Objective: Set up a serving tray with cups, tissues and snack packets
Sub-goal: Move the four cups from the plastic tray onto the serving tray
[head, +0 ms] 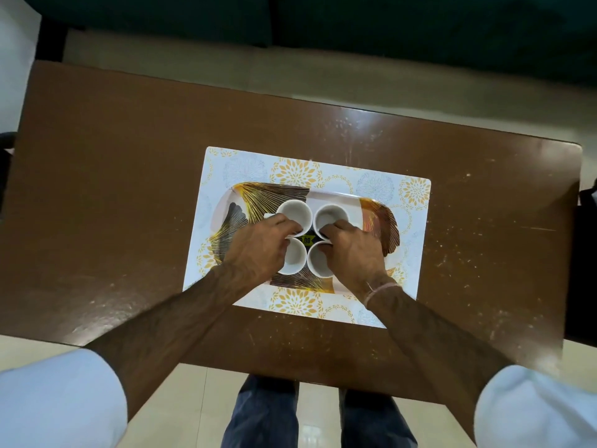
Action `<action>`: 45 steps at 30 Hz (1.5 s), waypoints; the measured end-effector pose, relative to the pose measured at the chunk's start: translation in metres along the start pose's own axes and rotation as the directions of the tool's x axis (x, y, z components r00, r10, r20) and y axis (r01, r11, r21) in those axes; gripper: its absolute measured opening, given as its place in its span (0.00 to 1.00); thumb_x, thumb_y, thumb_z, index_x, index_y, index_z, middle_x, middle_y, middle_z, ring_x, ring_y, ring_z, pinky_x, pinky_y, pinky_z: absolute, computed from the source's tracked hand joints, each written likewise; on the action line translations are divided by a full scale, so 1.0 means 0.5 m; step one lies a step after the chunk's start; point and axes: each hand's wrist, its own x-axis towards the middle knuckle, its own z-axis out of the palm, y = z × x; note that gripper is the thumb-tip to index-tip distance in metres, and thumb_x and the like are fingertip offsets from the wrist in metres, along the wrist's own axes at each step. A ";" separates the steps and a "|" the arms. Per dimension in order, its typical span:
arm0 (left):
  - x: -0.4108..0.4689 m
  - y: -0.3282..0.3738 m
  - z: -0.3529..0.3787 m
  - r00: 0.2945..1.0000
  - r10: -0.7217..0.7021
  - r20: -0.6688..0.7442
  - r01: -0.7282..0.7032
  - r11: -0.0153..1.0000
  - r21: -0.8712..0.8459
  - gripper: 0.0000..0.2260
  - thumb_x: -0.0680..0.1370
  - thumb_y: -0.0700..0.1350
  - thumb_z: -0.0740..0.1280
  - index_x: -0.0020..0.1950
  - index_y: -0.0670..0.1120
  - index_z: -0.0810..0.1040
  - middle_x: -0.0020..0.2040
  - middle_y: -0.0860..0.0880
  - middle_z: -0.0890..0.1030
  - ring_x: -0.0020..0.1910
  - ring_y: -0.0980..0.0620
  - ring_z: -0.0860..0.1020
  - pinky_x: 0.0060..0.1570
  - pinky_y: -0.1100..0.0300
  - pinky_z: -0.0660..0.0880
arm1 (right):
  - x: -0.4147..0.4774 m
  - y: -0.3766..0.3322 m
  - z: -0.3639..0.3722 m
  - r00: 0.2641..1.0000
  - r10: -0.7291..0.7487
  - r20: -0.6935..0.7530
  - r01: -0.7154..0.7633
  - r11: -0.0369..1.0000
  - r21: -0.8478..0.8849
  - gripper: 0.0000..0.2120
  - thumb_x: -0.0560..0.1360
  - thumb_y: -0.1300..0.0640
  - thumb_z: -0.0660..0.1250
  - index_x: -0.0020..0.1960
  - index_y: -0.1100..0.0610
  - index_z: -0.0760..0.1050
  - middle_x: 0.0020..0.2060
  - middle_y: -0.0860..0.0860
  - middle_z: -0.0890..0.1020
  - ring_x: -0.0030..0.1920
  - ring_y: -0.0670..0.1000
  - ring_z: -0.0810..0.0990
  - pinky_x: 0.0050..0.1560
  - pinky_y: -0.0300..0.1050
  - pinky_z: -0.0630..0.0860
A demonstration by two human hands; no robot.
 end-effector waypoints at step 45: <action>0.260 0.376 0.065 0.974 0.223 -0.034 -0.224 0.974 -0.040 0.16 0.75 0.47 0.66 0.61 0.45 0.77 0.60 0.45 0.77 0.59 0.44 0.73 0.58 0.47 0.72 | -0.123 0.388 -0.097 0.898 0.314 -0.309 -0.198 0.914 0.354 0.14 0.78 0.50 0.65 0.59 0.56 0.74 0.60 0.55 0.74 0.48 0.59 0.81 0.47 0.50 0.79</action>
